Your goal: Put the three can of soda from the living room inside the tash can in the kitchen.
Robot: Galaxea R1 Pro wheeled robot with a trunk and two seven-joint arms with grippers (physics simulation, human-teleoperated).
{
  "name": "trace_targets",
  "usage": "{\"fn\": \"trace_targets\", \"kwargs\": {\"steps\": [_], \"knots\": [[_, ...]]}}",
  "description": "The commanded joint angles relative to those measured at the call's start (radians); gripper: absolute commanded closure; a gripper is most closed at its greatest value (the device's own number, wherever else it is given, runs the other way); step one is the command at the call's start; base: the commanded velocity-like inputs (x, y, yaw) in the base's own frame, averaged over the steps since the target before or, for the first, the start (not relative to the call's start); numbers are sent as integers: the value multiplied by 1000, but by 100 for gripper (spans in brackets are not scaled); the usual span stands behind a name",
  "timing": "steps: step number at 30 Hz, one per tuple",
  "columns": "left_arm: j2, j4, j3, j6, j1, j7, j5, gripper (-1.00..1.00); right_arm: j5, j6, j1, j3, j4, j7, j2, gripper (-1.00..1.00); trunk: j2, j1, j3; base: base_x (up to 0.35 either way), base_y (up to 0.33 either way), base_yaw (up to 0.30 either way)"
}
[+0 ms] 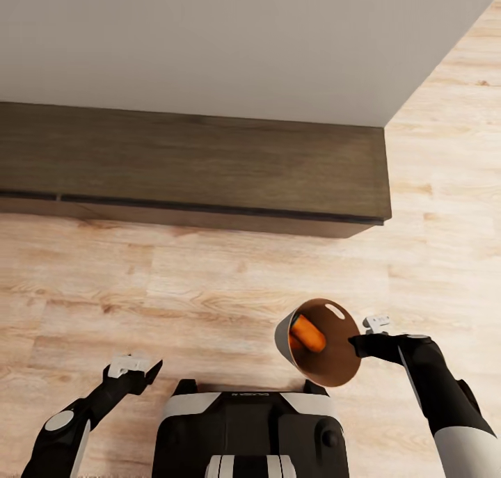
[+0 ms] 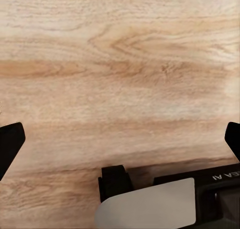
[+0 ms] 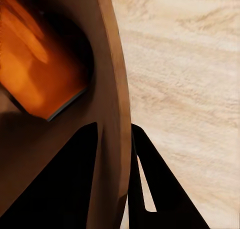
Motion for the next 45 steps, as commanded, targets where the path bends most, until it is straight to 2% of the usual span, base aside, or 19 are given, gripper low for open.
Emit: {"fn": "trace_targets", "kwargs": {"steps": [1,9,21,35,45], "knots": [[-1,1,0,0,0,0,0,-100,-16,7,0,1,0,5,3,100,0,0,0,0,0,243],[-4,-1,0,-5,1,0,0,-100,-15,7,0,1,0,6,13,100,0,0,0,-89,0,249],[-10,-4,-1,-8,2,2,1,-100,-12,6,0,4,-1,8,31,100,0,0,3,-295,0,236],[-9,-8,1,1,1,0,0,-100,-10,5,1,24,-2,9,35,100,0,0,4,-301,0,15],[-10,-8,1,4,1,0,1,-100,-10,5,1,25,-2,11,35,100,0,0,4,-58,0,0]]}}
